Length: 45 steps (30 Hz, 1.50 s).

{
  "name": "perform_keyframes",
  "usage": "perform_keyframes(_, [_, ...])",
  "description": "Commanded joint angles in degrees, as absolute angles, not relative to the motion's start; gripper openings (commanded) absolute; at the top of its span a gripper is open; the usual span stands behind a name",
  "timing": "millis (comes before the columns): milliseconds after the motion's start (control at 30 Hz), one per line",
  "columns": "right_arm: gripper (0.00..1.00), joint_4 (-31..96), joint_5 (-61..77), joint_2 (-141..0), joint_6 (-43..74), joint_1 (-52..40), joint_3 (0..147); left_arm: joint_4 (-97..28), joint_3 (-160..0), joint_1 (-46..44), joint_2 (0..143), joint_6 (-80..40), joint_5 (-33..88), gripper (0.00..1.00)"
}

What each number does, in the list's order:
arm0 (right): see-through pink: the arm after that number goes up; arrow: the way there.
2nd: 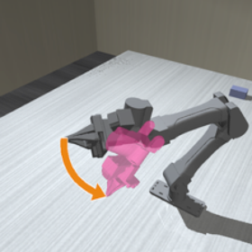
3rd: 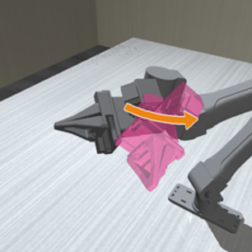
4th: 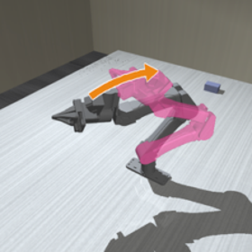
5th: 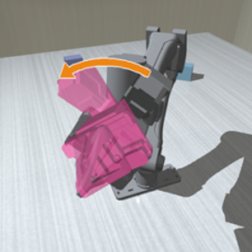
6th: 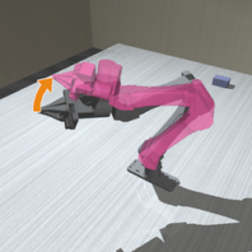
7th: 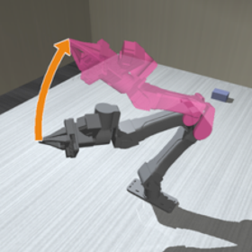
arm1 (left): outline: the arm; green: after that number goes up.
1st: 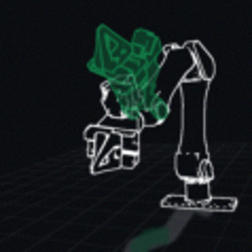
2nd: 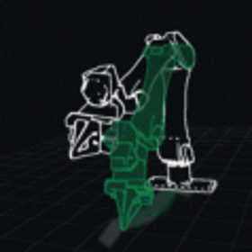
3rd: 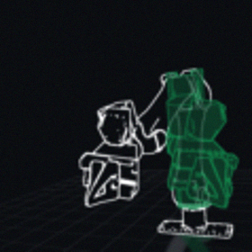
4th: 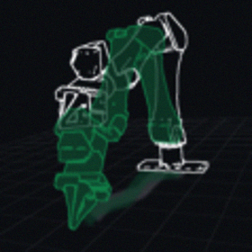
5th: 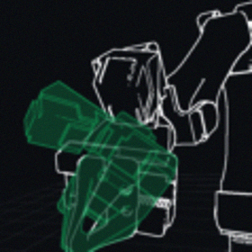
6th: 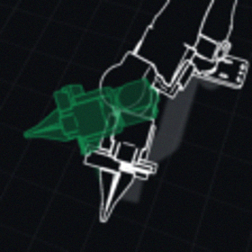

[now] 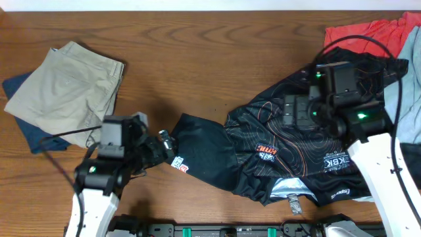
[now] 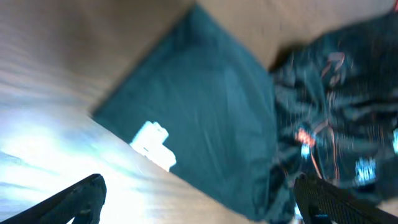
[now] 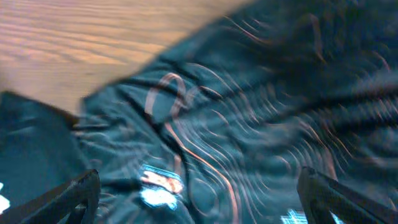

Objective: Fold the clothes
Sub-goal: 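Pull the black jersey leftward with the right gripper onto the table center, then grasp the jersey's left edge with the left gripper and drag it left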

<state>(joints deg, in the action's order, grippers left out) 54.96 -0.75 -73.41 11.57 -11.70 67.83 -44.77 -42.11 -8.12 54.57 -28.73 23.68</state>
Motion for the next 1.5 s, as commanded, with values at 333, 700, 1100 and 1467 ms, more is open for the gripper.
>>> perform_keyframes(333, [0.99, 59.7, -3.22, -72.53, 12.8, -1.91, 68.99, -40.25, -42.11, -27.29, 79.15, -50.43, 27.9, 0.98])
perform_keyframes(700, [0.99, 60.05, -3.25, -72.55, 12.8, -1.87, 68.99, -20.38, -42.11, -43.81, 94.15, -60.77, 27.9, 0.98])
perform_keyframes(1100, [0.99, 60.27, -3.99, -72.55, 12.6, -1.87, 68.99, -14.17, -42.26, -40.01, 95.53, -48.86, 17.85, 0.06])
perform_keyframes(1467, [0.99, 60.47, -4.54, -72.55, 12.6, -1.87, 68.99, -22.24, -62.61, -6.0, 92.73, -32.58, 17.28, 0.06])
